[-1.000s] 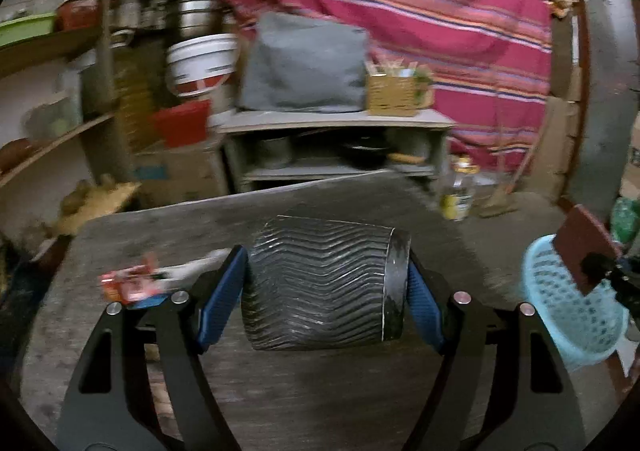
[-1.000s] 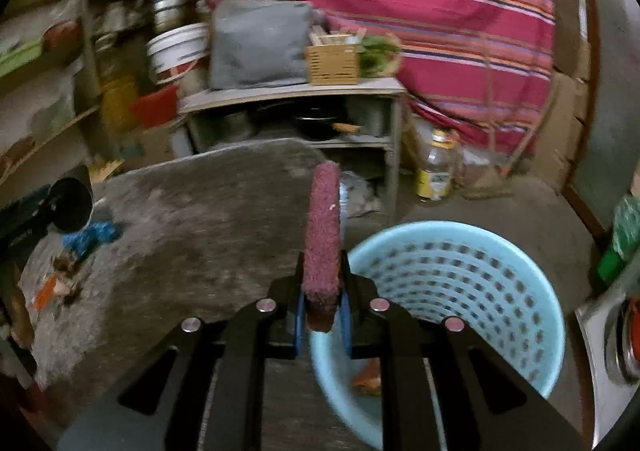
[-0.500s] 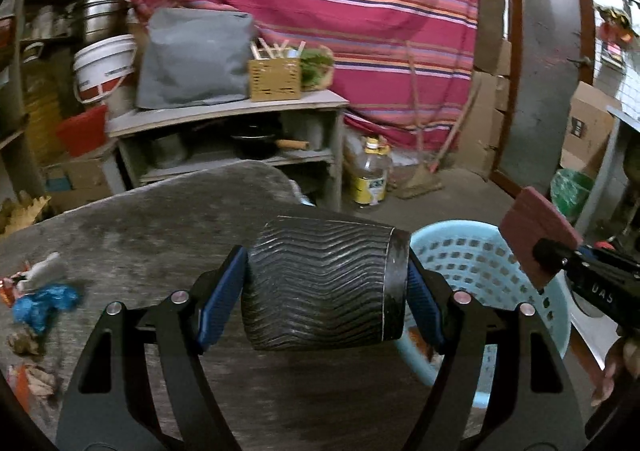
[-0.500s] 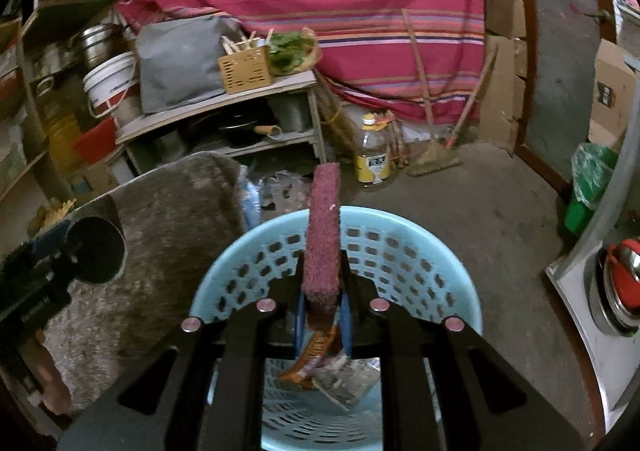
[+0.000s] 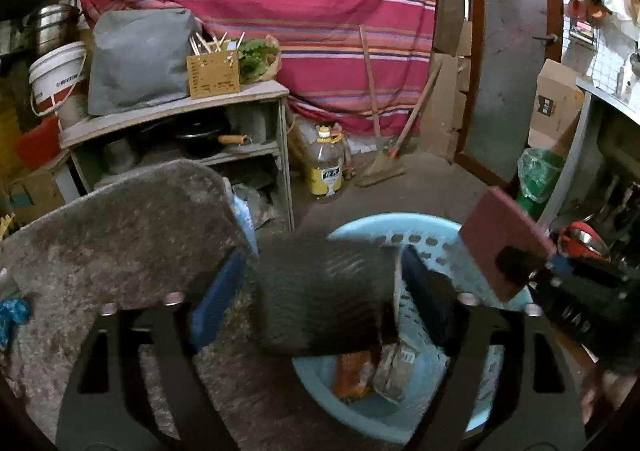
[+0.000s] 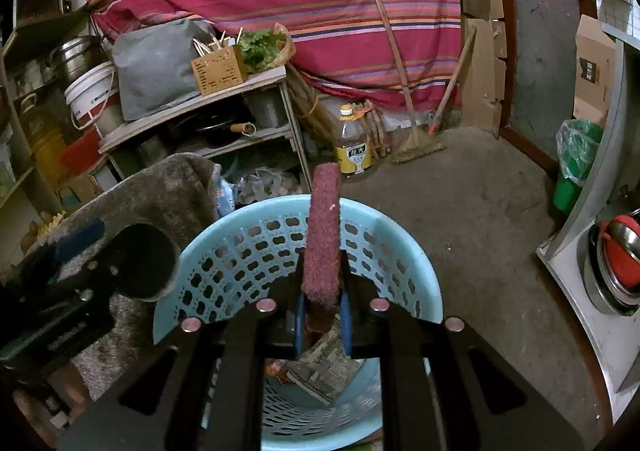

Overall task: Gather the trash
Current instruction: 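Carry the black cup and maroon pad over the blue basket and open both tools, then grasp the orange-and-clear printed snack bag with the left tool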

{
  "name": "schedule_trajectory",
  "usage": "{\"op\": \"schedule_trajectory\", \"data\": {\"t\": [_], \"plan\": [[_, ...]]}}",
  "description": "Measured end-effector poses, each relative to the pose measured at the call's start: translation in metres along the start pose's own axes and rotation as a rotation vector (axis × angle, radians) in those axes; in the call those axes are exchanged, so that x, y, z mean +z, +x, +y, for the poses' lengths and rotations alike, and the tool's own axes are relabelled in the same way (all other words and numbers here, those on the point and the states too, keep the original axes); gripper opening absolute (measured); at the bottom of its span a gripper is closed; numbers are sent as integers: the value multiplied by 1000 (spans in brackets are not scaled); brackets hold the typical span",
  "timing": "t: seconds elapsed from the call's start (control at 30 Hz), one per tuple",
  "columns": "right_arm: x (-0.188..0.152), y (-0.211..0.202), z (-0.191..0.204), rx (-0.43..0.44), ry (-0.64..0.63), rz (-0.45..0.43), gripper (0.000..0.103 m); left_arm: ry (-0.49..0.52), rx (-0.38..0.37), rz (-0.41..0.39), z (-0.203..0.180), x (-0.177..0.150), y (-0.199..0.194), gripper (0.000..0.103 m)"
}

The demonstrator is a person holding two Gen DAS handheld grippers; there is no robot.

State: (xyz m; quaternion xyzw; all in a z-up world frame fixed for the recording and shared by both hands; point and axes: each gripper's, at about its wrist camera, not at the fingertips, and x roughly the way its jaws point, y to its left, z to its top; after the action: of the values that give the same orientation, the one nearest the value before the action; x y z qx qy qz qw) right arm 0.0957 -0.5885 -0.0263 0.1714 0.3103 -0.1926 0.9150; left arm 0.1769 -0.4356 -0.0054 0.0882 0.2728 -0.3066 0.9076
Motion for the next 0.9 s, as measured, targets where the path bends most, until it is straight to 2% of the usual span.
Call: {"op": "schedule_trajectory", "data": {"t": [0.03,0.2,0.5,0.53,0.57,0.6,0.63,0.83,0.9], "plan": [[0,0,0,1,0,2,14,0,5,-18,-1,3,-4,91],[-1,3,6,5,-9,12,14,13,31,-37,6,5,-11,94],[-3,14,30,14,-23,37,17,-48,146,-22,75,-13,-36,98],[-3,15,34,-1,-26,40,22,-55,162,-25,85,-15,-43,98],[-4,16,37,-20,-29,37,47,-60,179,-28,95,-17,-49,98],[-4,16,41,-44,-31,29,77,-62,204,-34,108,-19,-58,98],[-4,16,44,-57,-35,22,82,-63,223,-38,117,-21,-64,98],[-5,14,73,-72,-72,6,83,-102,340,-37,190,-40,-110,98],[-7,11,90,-54,-86,-15,89,-110,391,-33,216,-50,-126,98]]}}
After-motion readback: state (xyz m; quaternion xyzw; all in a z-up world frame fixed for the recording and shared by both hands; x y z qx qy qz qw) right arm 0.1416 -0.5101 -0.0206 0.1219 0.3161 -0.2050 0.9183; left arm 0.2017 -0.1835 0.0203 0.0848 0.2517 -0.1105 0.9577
